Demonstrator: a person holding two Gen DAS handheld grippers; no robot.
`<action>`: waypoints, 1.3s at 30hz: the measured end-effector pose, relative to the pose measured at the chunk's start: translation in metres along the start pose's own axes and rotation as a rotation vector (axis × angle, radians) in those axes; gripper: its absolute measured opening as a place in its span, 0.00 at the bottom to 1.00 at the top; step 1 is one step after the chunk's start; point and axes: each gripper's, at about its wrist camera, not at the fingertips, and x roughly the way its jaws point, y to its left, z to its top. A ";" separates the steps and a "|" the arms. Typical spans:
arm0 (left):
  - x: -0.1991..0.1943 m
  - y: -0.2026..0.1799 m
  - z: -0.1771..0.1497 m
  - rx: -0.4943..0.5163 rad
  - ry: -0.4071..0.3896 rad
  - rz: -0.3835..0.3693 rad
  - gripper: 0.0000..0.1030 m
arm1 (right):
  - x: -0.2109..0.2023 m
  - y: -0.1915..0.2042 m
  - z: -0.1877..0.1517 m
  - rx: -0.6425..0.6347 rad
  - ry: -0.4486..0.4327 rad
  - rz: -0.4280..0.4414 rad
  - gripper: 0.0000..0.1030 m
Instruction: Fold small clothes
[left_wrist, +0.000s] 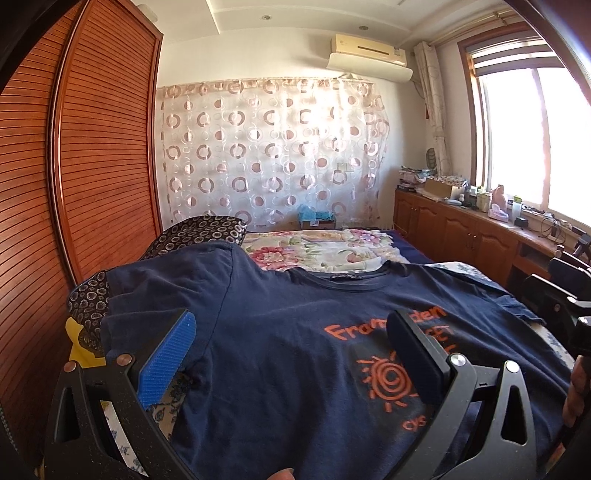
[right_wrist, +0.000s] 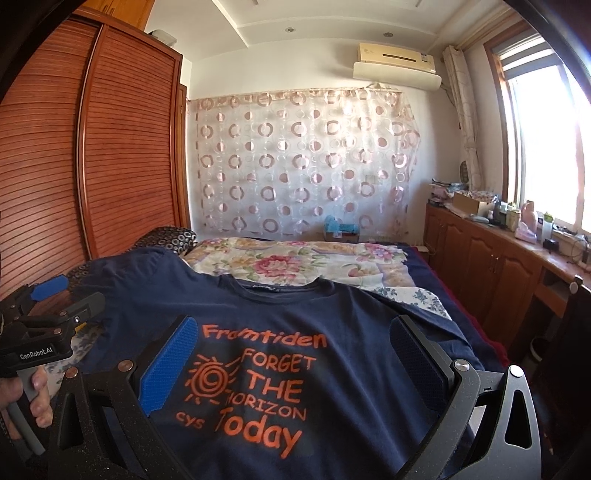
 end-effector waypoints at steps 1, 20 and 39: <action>0.004 0.003 0.000 0.000 0.009 0.004 1.00 | 0.007 0.003 0.001 -0.006 0.004 0.004 1.00; 0.044 0.115 0.012 0.009 0.176 0.109 1.00 | 0.119 0.048 0.029 -0.026 0.220 0.301 0.99; 0.120 0.212 0.021 -0.174 0.379 -0.011 0.73 | 0.157 0.040 0.030 -0.061 0.366 0.408 0.94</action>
